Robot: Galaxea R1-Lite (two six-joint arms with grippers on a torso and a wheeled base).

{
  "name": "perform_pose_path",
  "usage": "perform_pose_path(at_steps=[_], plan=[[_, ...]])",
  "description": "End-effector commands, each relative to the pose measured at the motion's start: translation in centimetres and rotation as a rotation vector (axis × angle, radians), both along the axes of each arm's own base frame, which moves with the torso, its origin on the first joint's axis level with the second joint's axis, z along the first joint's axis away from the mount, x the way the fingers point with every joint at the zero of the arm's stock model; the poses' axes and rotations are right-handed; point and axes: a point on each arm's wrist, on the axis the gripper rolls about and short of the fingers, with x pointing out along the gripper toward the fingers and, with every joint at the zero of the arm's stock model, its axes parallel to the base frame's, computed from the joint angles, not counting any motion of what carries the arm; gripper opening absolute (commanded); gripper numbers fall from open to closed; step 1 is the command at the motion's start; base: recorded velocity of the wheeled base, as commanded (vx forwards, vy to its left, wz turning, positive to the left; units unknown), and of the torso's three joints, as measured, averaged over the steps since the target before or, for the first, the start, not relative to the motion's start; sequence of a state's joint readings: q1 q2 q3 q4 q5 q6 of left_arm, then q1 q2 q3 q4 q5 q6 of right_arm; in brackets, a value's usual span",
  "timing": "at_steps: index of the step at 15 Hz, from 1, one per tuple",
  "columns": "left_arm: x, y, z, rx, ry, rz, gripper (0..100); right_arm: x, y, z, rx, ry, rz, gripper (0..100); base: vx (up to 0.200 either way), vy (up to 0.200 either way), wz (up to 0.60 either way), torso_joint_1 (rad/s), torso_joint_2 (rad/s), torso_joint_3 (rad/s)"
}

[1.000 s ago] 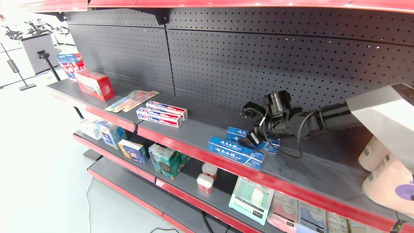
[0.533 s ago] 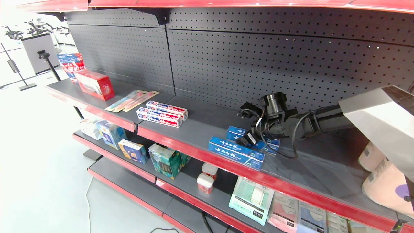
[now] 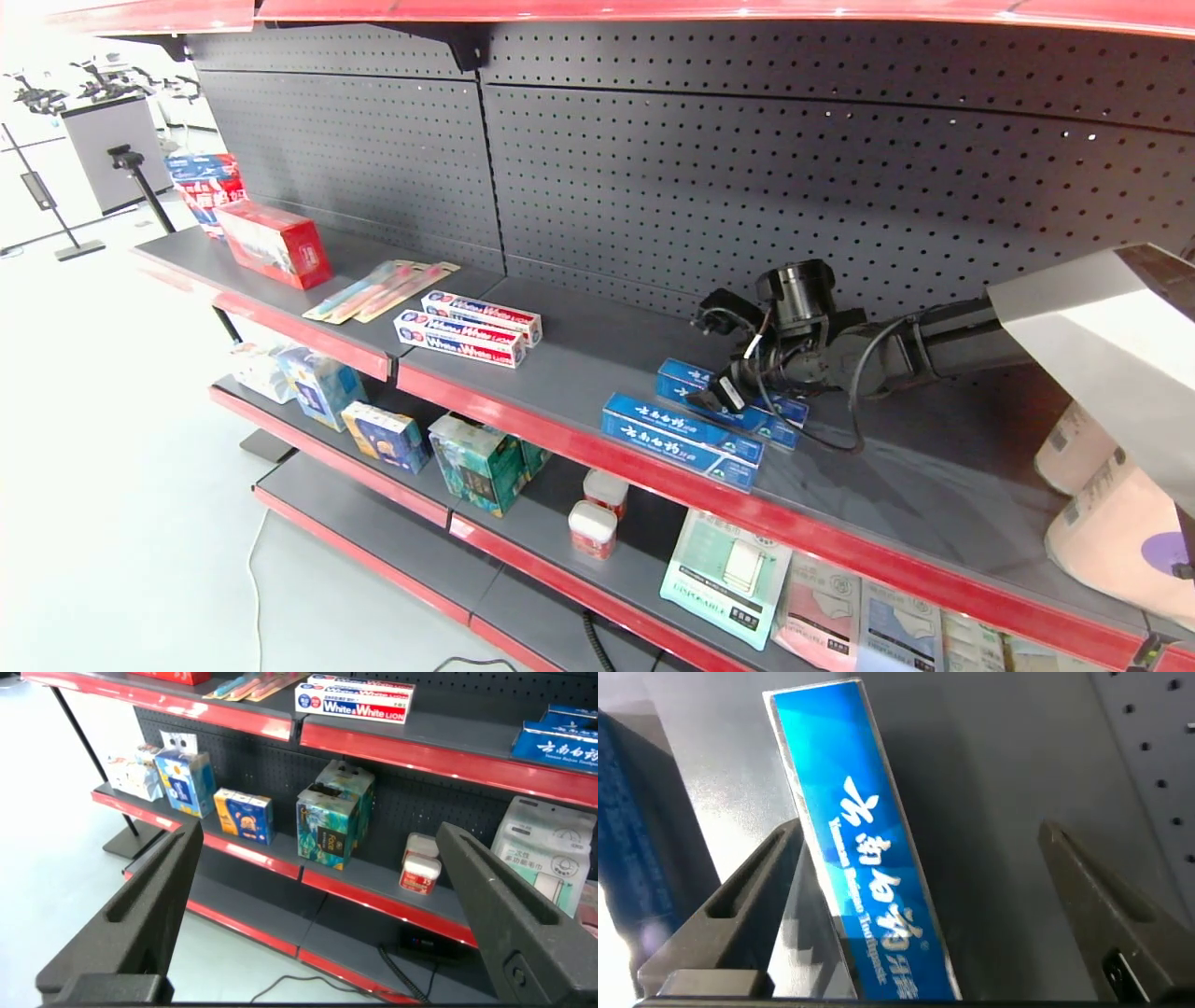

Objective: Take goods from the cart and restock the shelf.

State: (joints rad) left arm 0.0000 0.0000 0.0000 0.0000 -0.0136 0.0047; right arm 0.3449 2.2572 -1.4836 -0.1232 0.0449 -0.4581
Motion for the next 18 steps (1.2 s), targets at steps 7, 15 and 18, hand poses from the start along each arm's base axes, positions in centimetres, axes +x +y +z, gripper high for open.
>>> perform_pose_path(at_steps=[7, 15, 18], plan=[[0.0, 0.0, 0.0, 0.000, 0.000, 0.000, 100, -1.5, -3.1, -0.5, -0.079, 0.039, 0.004, 100, 0.000, 0.000, 0.00, 0.000, 0.00, 0.000], [0.0, 0.0, 0.0, 0.000, 0.000, 0.000, 100, -1.3, -6.0, -0.3, -0.145, 0.023, 0.003, 100, 0.000, 0.000, 0.00, 0.000, 0.00, 0.000], [0.0, 0.0, 0.0, 0.000, 0.000, -0.002, 100, -2.0, -6.1, 0.0, -0.135, 0.030, 0.020, 100, 0.000, 0.000, 0.00, 0.000, 0.00, 0.000]])
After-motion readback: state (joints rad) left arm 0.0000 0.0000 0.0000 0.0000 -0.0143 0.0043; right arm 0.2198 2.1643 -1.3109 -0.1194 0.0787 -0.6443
